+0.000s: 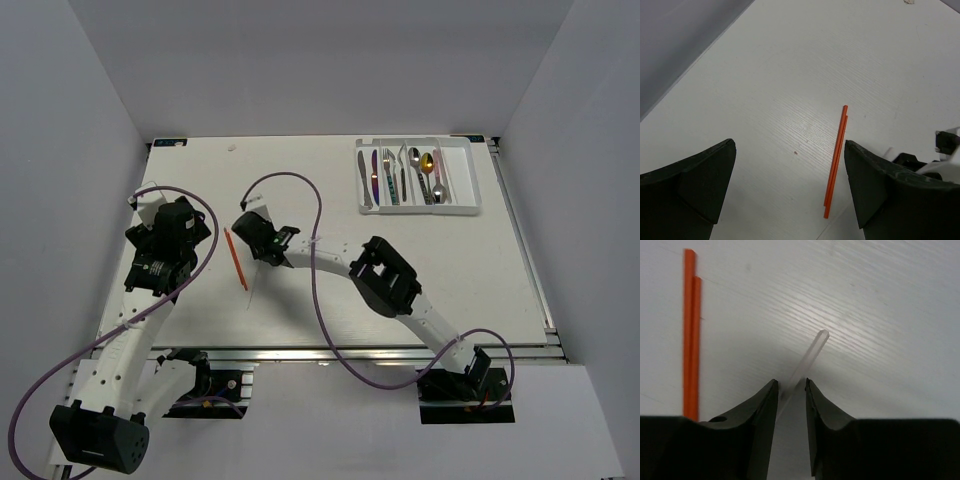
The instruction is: Sort the eating utensils into containers
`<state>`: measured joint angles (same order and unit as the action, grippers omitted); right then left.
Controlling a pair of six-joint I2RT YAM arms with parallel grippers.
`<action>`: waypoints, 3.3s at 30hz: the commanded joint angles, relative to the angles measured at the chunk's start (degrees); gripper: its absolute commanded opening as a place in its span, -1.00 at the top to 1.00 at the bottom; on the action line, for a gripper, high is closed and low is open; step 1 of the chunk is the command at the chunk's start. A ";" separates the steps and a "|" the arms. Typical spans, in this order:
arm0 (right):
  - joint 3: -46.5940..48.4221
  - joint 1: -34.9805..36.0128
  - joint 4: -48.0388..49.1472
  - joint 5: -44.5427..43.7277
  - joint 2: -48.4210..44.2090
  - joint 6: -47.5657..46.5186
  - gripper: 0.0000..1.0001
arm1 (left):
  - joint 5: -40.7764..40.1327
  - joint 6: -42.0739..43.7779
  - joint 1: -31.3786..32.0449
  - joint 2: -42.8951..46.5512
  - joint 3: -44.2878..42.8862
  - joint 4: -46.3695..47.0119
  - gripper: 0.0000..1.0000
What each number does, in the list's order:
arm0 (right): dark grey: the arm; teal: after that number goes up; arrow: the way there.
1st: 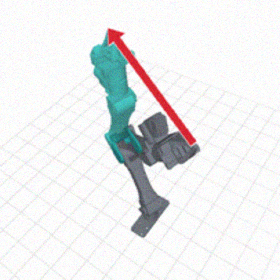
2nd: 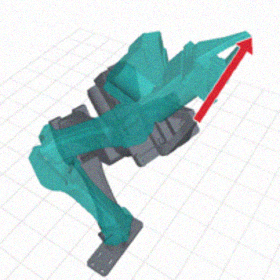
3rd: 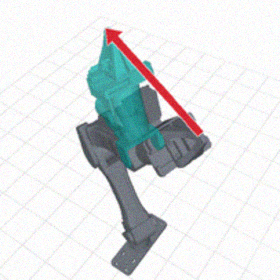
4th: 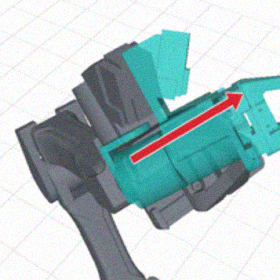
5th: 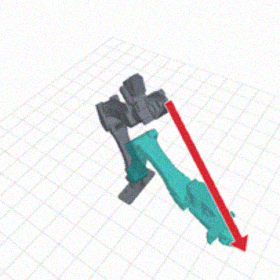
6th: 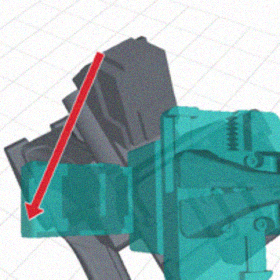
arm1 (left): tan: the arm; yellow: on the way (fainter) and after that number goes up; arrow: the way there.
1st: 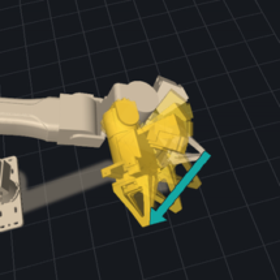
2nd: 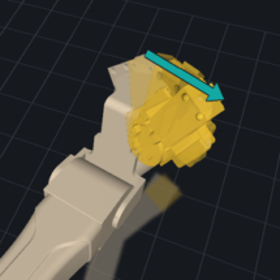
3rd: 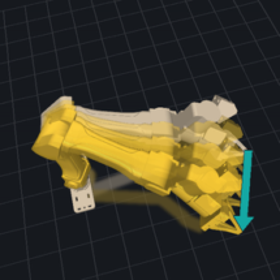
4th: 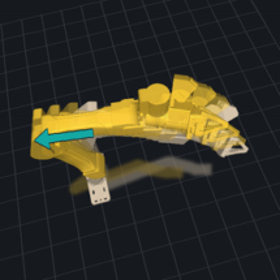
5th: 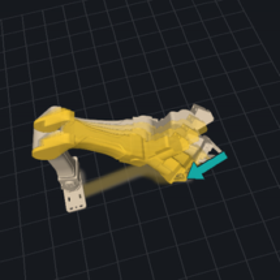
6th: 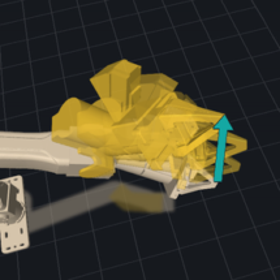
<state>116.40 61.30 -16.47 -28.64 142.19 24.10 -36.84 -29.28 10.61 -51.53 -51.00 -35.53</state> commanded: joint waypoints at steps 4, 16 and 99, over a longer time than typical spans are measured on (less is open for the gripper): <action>-14.96 -2.58 -7.62 -2.12 -5.25 1.13 0.77 | 0.45 0.54 -0.24 0.99 0.29 0.81 -0.96; -29.38 -8.47 0.38 14.64 -15.62 -6.25 1.00 | 0.98 0.71 -0.15 0.73 0.38 0.99 -0.96; -64.62 -35.64 12.25 26.80 -69.77 -6.35 -0.79 | 16.80 -10.89 -0.77 -35.56 -7.79 6.87 -0.29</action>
<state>52.34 24.91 -5.26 -3.16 73.58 16.05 -18.50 -38.63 10.46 -86.46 -55.81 -30.63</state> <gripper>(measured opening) 0.894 0.647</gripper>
